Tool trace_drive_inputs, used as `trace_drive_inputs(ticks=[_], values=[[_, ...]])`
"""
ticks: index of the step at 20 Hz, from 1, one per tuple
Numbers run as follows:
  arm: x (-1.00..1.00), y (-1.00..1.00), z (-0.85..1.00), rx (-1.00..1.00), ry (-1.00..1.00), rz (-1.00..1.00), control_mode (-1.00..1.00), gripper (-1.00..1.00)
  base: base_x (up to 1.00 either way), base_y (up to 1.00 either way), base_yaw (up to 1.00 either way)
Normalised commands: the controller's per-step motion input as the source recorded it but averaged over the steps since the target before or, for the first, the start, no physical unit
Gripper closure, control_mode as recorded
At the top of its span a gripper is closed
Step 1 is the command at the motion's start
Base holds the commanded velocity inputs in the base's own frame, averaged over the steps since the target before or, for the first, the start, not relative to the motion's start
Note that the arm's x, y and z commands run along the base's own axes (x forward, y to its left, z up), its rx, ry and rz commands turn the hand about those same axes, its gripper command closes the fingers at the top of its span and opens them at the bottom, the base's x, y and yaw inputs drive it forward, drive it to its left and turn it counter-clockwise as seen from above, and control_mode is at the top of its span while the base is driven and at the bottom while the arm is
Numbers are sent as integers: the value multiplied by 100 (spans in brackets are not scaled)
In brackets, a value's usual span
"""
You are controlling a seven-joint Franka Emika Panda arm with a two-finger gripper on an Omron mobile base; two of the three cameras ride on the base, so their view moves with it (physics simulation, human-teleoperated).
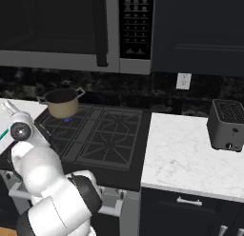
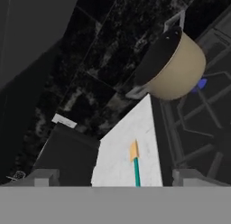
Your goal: Put the squash and lemon wedge in the pot. Retrieve the spatula and lightly stir the vegetables in the pot.
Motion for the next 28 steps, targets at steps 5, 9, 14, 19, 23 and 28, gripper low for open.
trace_drive_inputs(ticks=[5,9,14,19,23,28], values=[[-36,10,100,-7,21,0,-100,-100,0,0,0],[-38,25,72,-18,36,0,-100,-100,0,0,0],[-42,62,-19,-36,28,0,-100,-100,0,0,0],[-30,43,-47,-14,4,9,-100,-100,0,0,0],[-26,29,-42,-13,9,12,-100,-100,0,0,0],[-6,0,-56,-7,4,20,-100,-100,0,0,0]])
